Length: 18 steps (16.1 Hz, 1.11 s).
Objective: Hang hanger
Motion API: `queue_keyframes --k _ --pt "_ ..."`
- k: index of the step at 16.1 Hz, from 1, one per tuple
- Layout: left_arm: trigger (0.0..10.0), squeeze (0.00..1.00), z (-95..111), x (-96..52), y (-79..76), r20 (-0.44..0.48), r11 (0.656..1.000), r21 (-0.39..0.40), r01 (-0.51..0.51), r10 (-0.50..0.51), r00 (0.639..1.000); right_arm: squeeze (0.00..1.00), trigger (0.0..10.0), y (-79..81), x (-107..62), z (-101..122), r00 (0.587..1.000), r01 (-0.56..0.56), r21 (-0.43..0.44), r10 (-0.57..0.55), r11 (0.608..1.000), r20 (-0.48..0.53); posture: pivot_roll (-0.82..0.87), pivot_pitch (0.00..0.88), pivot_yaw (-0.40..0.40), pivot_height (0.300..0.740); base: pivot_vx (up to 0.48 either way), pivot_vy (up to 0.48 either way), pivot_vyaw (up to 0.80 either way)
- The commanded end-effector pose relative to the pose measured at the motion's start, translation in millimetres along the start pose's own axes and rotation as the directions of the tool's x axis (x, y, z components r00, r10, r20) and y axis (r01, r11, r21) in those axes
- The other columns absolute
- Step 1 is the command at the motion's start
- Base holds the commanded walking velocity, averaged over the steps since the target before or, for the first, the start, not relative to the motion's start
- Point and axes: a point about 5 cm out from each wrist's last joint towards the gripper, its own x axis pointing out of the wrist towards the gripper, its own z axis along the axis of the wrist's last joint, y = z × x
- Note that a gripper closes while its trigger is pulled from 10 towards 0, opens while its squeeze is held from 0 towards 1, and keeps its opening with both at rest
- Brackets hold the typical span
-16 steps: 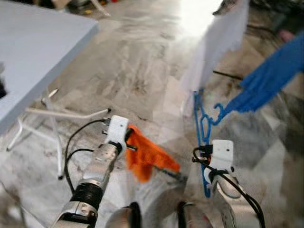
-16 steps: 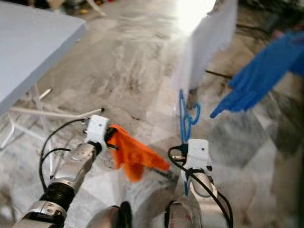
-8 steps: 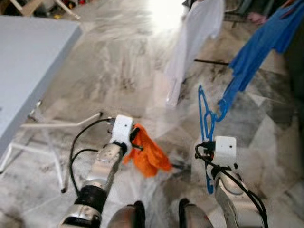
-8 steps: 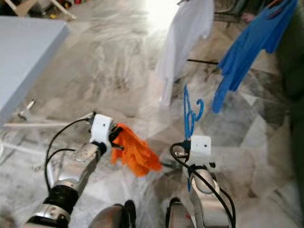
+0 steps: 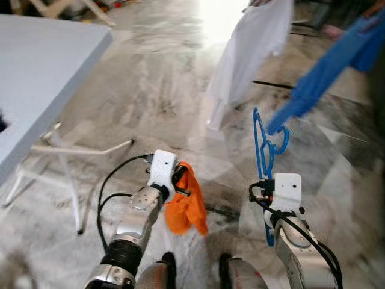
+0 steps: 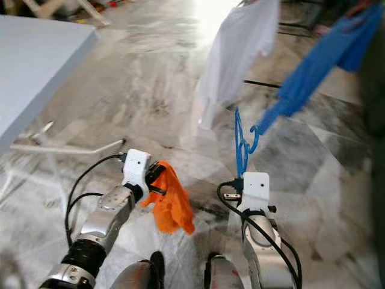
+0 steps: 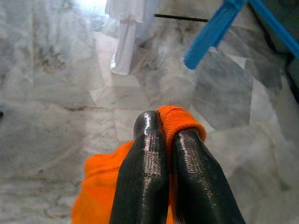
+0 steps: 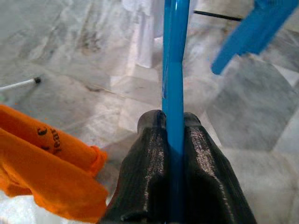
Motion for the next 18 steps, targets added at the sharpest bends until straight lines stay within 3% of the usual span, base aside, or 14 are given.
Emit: queue_keyframes --k 1,6,10,18 --pt "10.0 0.00 -1.4 -1.2 -1.9 -0.001 1.000 -0.007 0.009 -0.009 1.000 0.00 10.0 -3.8 -3.0 2.9 1.000 0.007 -0.002 -0.007 1.000 0.011 -0.15 0.241 0.050 0.740 0.000 -0.375 0.00" --pt "10.0 0.00 -4.4 -2.1 -3.0 0.005 0.999 -0.031 -0.019 0.019 1.000 0.00 10.0 -1.2 2.3 8.6 1.000 -0.027 -0.035 0.028 0.999 0.013 -0.15 0.234 -0.006 0.740 0.000 -0.426 0.00" --pt "10.0 0.00 -4.5 -2.1 0.2 0.021 0.999 -0.009 -0.037 0.038 0.999 0.00 10.0 1.2 7.7 10.3 0.999 -0.040 -0.069 0.041 0.997 0.014 -0.14 0.198 -0.062 0.740 0.000 0.000 0.00" --pt "10.0 0.00 -6.9 0.9 19.7 0.023 0.989 -0.010 -0.145 0.145 0.989 0.00 10.0 -2.6 21.7 13.6 0.996 0.002 -0.080 0.005 0.997 0.087 -0.14 0.069 0.005 0.740 0.000 0.000 0.00"
